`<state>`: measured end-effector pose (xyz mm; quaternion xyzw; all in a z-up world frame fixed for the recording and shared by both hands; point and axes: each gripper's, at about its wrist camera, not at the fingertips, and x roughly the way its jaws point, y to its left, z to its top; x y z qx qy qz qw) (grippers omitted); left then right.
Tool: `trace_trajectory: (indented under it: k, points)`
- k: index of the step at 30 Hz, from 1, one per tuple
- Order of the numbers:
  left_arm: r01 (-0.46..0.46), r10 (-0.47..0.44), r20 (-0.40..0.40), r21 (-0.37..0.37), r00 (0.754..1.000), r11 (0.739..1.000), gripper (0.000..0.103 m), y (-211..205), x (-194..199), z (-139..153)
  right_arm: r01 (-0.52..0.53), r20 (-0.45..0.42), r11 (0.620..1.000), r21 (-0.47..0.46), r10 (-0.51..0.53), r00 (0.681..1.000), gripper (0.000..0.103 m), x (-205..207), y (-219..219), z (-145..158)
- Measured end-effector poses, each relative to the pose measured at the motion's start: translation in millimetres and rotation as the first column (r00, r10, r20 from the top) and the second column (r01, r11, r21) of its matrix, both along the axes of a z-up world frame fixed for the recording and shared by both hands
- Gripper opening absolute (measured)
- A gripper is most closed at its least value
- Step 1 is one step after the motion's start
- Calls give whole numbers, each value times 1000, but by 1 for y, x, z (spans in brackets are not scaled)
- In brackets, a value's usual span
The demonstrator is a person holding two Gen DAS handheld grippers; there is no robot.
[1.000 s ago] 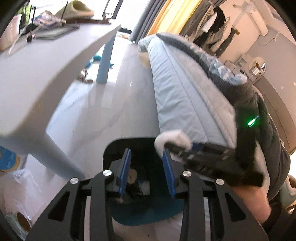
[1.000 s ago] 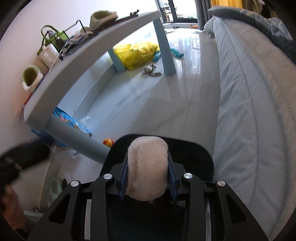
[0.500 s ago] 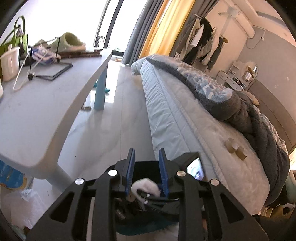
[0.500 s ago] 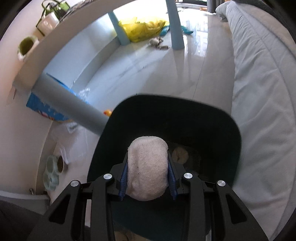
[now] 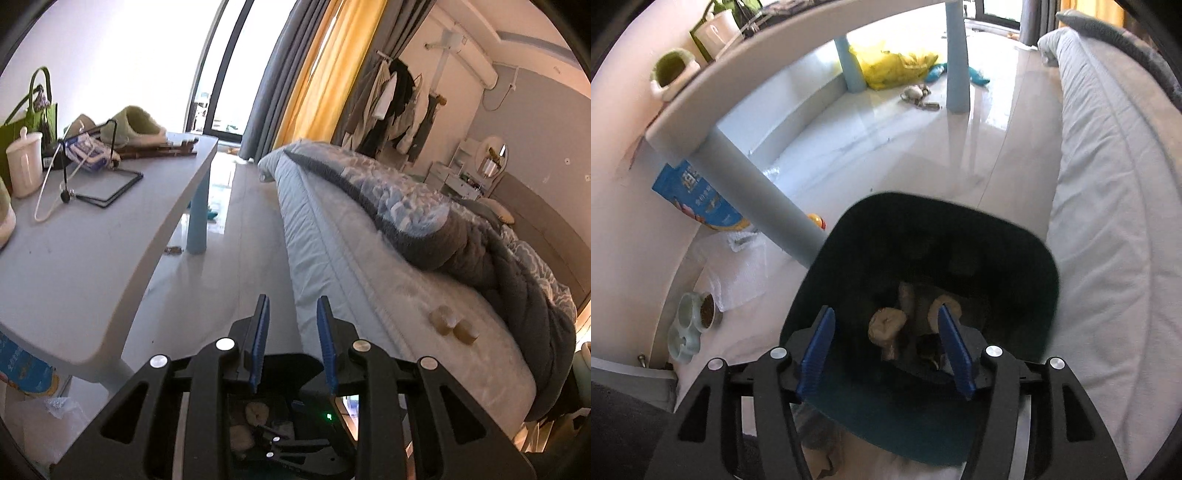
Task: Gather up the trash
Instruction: 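Open the right tool to drop the tissue ball into the bin, then move both tools back to the bed toward the two tape cores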
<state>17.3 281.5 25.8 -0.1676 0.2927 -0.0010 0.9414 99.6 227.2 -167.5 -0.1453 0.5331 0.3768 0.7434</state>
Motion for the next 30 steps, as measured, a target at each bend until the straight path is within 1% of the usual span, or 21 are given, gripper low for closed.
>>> trace_trajectory:
  k: [5, 6, 13, 20, 29, 30]
  points:
    - [3, -3, 49, 2, 999, 1000, 27, -10, -1, 16, 4, 32, 999, 39, -5, 999, 62, 1, -10, 20]
    - [4, -5, 53, 5, 999, 1000, 27, -12, -1, 18, 2, 50, 999, 50, -5, 999, 62, 1, -15, 28]
    - [15, -16, 88, 14, 996, 1000, 27, -29, 3, 31, 4, 122, 995, 101, -17, 992, 65, 4, -36, 57]
    - [26, -28, 94, 29, 995, 999, 27, -47, 12, 35, 20, 236, 990, 136, -52, 970, 69, 9, -71, 89]
    - [41, -43, 110, 23, 993, 999, 27, -71, 23, 36, 79, 312, 985, 151, -123, 942, 74, 23, -124, 109]
    - [41, -44, 111, 24, 993, 999, 30, -73, 25, 36, 89, 323, 984, 154, -136, 937, 75, 26, -133, 111]
